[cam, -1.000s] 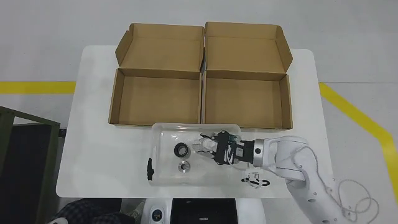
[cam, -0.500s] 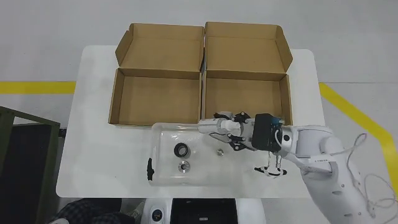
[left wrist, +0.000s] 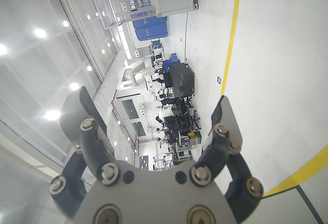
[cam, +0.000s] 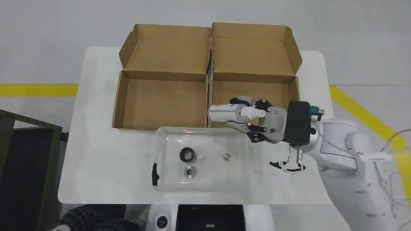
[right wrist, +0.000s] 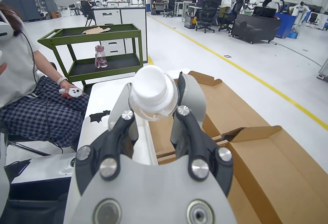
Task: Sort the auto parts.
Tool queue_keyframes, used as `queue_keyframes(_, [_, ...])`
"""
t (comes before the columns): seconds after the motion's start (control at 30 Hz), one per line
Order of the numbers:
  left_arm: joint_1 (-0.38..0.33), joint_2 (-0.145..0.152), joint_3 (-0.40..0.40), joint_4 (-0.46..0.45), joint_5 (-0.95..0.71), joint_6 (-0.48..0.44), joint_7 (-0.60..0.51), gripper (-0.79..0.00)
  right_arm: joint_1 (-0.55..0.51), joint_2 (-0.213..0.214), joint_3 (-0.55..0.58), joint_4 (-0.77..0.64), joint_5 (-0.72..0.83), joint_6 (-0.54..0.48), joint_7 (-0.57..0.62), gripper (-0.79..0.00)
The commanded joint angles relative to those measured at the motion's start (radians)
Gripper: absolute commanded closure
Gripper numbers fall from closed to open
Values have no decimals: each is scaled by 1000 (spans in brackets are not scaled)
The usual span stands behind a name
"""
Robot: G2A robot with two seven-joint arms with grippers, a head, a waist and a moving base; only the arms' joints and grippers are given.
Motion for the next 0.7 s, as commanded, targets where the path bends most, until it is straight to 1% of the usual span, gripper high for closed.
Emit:
queue_keyframes(0.0, [0, 0, 0, 0, 0, 0, 0, -785, 5, 0, 1, -3, 0, 4, -8, 0])
queue_keyframes(0.2, [0, 0, 0, 0, 0, 0, 0, -785, 15, -1, -3, -5, -14, 8, -57, 0])
queue_keyframes(0.37, [0, 0, 0, 0, 0, 0, 0, -785, 26, -3, -20, 5, -26, 12, -75, 0])
queue_keyframes(0.67, [0, 0, 0, 0, 0, 0, 0, -785, 45, -4, -56, 37, -76, 42, -56, 0])
